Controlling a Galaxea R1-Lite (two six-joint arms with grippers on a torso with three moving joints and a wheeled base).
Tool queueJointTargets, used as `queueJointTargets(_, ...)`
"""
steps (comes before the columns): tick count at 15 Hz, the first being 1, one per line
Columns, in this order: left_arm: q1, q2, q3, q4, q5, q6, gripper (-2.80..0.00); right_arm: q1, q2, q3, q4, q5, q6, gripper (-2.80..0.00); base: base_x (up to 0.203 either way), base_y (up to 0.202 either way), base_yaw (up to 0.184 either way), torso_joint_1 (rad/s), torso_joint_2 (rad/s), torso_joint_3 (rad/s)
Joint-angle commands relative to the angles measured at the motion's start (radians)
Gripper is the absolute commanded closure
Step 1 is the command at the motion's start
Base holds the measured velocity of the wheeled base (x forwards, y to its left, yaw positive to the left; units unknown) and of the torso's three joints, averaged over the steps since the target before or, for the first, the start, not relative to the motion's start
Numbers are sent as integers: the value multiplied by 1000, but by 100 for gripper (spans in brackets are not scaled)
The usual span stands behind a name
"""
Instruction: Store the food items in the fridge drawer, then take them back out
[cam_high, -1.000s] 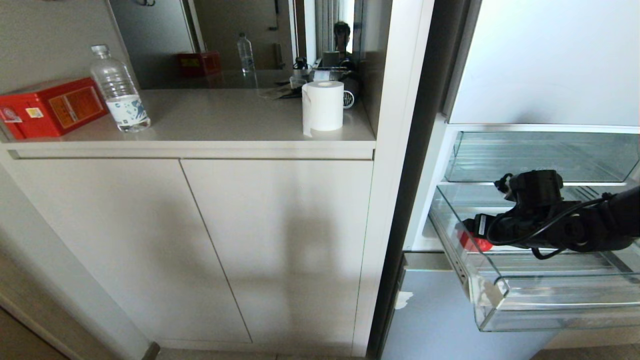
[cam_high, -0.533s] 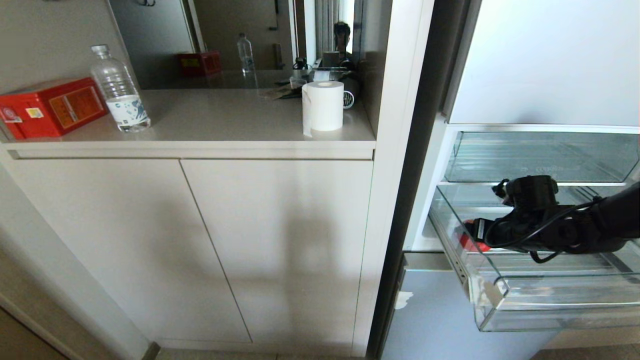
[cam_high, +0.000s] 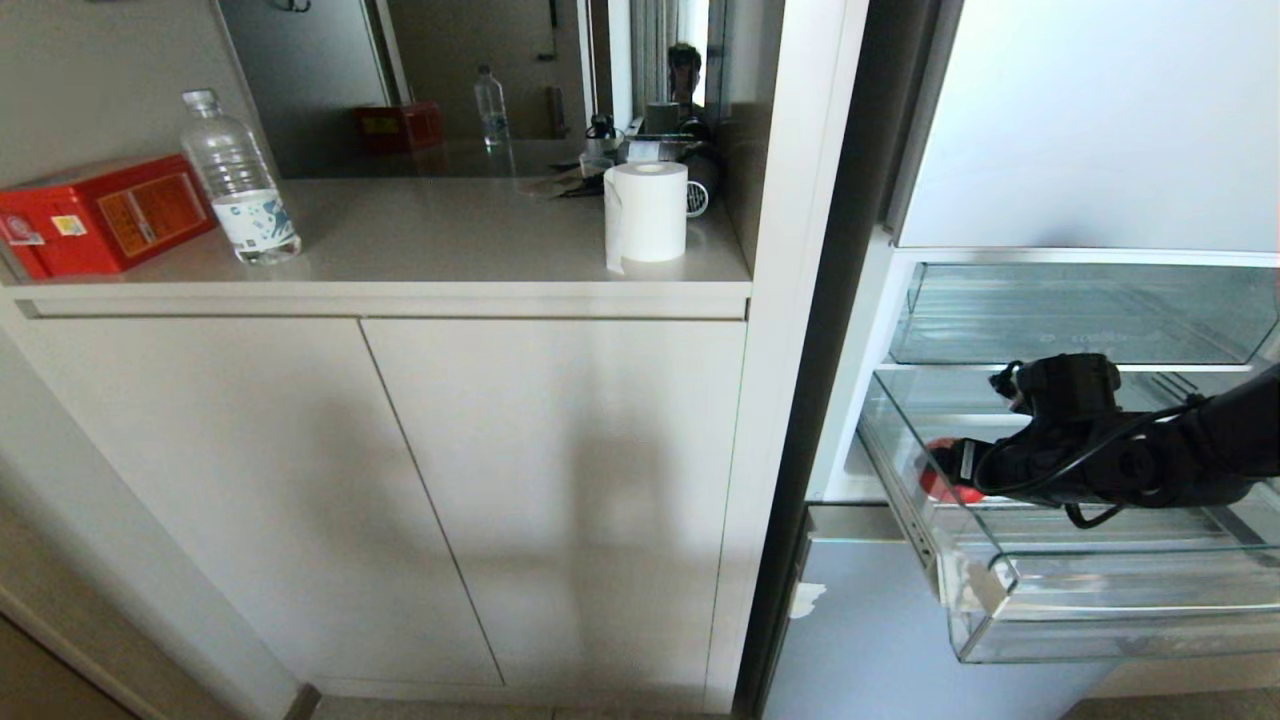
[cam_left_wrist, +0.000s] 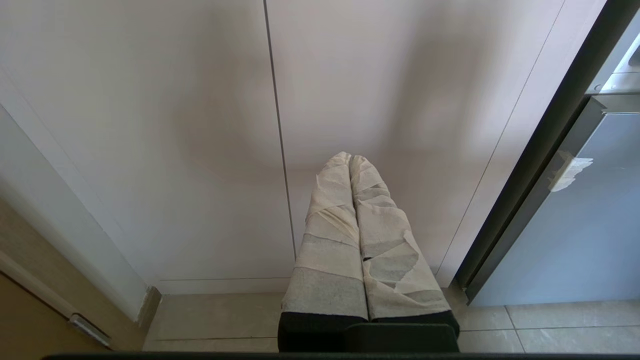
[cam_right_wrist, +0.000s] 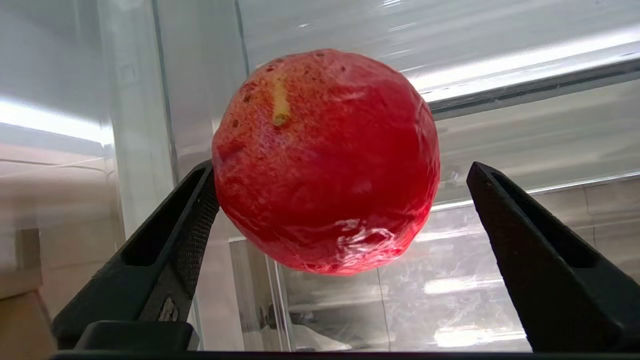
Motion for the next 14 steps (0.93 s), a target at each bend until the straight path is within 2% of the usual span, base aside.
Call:
queueJointTargets(1,0,0,0,0,0,0,0,0,19,-11,-2,0,2,-280,0,0,0,0,0,0)
queueJointTargets(9,0,0,0,0,0,0,0,5,29,-33,-3,0,0,-280,0,0,0,0,0,0)
queueJointTargets(10,0,1,0,0,0,0,0,6,29,-34,-3,0,0,0,0,0,0,0,0,0)
queueJointTargets(14,0,1,0,0,0,0,0,11,26,-34,-3,0,1,0,0,0,0,0,0,0)
